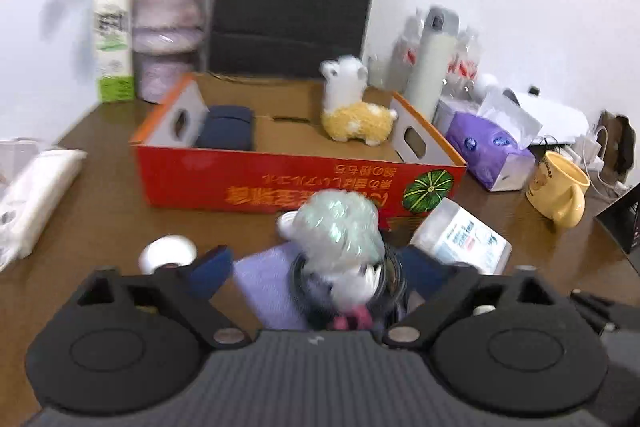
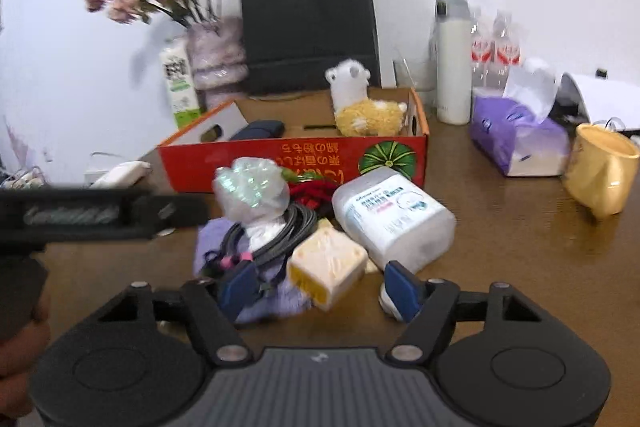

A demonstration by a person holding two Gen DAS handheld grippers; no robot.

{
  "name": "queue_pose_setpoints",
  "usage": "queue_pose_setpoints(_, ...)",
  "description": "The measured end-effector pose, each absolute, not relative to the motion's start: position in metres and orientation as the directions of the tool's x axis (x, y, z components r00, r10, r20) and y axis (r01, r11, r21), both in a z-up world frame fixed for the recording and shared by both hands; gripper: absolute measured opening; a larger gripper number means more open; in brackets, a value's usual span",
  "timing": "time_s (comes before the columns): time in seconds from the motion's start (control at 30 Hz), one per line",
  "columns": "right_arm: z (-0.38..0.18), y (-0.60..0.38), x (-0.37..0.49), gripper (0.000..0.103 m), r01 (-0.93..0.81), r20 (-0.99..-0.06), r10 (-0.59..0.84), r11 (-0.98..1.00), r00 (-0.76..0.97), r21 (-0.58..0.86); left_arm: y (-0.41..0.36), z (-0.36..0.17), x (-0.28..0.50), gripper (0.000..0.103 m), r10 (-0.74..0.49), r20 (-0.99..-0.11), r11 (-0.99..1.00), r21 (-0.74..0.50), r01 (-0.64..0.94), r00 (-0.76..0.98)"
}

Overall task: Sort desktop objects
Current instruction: 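Grasp the clear plastic bag with the left tool while the right tool grasps the cream plug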

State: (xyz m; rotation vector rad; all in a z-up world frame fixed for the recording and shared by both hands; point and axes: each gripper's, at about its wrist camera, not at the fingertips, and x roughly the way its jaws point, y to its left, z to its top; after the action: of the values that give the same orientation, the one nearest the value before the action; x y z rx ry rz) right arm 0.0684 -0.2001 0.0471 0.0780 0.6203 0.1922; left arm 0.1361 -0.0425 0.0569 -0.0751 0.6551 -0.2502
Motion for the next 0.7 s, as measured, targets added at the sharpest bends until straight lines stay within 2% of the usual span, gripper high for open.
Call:
queue_pose_setpoints(0.07, 0.041, -0.195, 0.083, 0.063, -0.139, -0.573, 0.181, 0.983, 0.799, 0.117, -0.047, 0.050, 0.159, 0.070, -0.277, -0.617, 0.960, -0.154, 0.233, 0.737)
queue_pose_setpoints(0.1, 0.037, -0.195, 0.089, 0.055, -0.132, -0.578, 0.173, 0.985, 0.797, 0.112, -0.048, 0.045, 0.166, 0.063, -0.272, -0.623, 0.962, -0.148, 0.231, 0.733)
queue_pose_setpoints(0.13, 0.033, -0.195, 0.093, 0.054, -0.131, -0.586, 0.176, 0.984, 0.791, 0.118, -0.049, 0.041, 0.172, 0.058, -0.268, -0.634, 0.963, -0.146, 0.228, 0.726)
queue_pose_setpoints(0.17, 0.031, -0.195, 0.094, 0.054, -0.132, -0.583, 0.179, 0.984, 0.793, 0.122, -0.049, 0.037, 0.175, 0.048, -0.276, -0.642, 0.960, -0.150, 0.235, 0.716)
queue_pose_setpoints(0.27, 0.031, -0.193, 0.091, 0.054, -0.139, -0.575, 0.174, 0.985, 0.800, 0.104, -0.048, 0.036, 0.169, 0.036, -0.303, -0.623, 0.951, -0.148, 0.273, 0.721)
queue_pose_setpoints(0.43, 0.049, -0.193, 0.071, 0.053, -0.144, -0.539, 0.177, 0.984, 0.824, 0.104, -0.039, 0.066, 0.136, 0.033, -0.310, -0.546, 0.950, -0.136, 0.283, 0.778)
queue_pose_setpoints(0.57, 0.066, -0.194, 0.038, 0.053, -0.178, -0.511, 0.200, 0.980, 0.836, 0.093, -0.015, 0.099, 0.092, 0.034, -0.343, -0.479, 0.939, -0.191, 0.285, 0.808)
queue_pose_setpoints(0.7, 0.068, -0.198, 0.002, 0.054, -0.207, -0.511, 0.219, 0.975, 0.831, 0.081, -0.003, 0.091, 0.039, 0.035, -0.343, -0.502, 0.939, -0.217, 0.268, 0.794)
